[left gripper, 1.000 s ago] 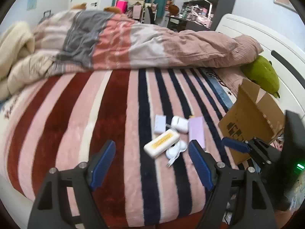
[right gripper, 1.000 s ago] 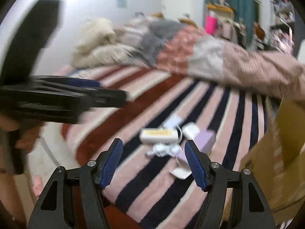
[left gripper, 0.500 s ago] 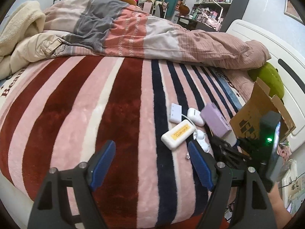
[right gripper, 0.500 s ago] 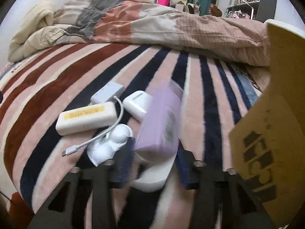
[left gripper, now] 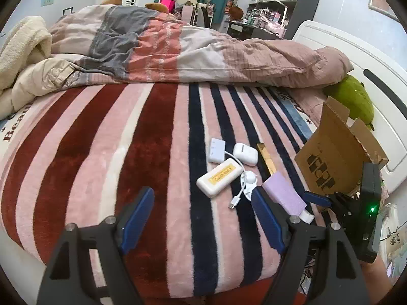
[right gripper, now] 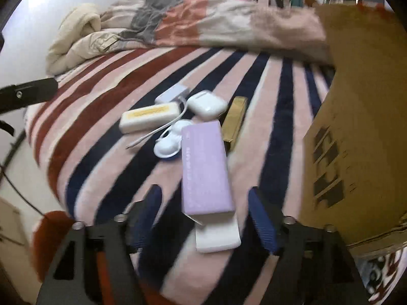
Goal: Organize rigid objects
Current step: 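Lift the lavender box with the right tool and lower it into the cardboard box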
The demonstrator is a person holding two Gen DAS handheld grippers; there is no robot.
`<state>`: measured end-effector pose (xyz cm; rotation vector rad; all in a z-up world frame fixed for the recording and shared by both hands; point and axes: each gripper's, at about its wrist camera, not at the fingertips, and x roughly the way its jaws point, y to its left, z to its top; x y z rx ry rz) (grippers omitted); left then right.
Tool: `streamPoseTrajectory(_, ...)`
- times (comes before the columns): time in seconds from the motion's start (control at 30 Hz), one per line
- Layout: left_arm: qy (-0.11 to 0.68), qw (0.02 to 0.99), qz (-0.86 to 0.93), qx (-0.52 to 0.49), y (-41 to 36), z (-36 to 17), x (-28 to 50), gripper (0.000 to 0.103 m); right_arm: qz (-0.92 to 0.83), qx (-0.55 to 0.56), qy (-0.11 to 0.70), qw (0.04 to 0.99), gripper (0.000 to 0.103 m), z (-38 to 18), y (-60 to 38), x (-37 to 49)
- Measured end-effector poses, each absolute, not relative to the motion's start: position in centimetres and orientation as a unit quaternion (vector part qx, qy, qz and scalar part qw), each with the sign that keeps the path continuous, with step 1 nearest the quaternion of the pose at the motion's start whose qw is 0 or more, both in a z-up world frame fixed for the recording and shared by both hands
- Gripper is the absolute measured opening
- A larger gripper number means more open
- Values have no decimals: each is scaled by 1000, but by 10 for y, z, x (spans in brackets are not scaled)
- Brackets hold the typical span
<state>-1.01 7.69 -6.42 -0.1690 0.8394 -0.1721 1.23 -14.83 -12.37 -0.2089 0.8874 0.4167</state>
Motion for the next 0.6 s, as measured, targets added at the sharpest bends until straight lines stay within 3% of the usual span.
streamPoseTrajectory(0.13, 412, 904, -80, -84, 79, -66, -8, 76, 212, -114, 428, 871, 68, -136, -142, 20)
streamPoseTrajectory(0.2, 414, 903, -81, -81, 77, -65, -7, 76, 189, -130, 431, 873, 34, -144, -138, 22)
streamPoseTrajectory(0.37, 404, 901, -122, -97, 67, -53, -4, 76, 227, -119, 409, 876, 32, -117, -137, 8)
streamPoseTrajectory(0.6, 369, 898, -205, -123, 47, -9, 4, 76, 349, -89, 364, 859, 32, -37, -115, 0)
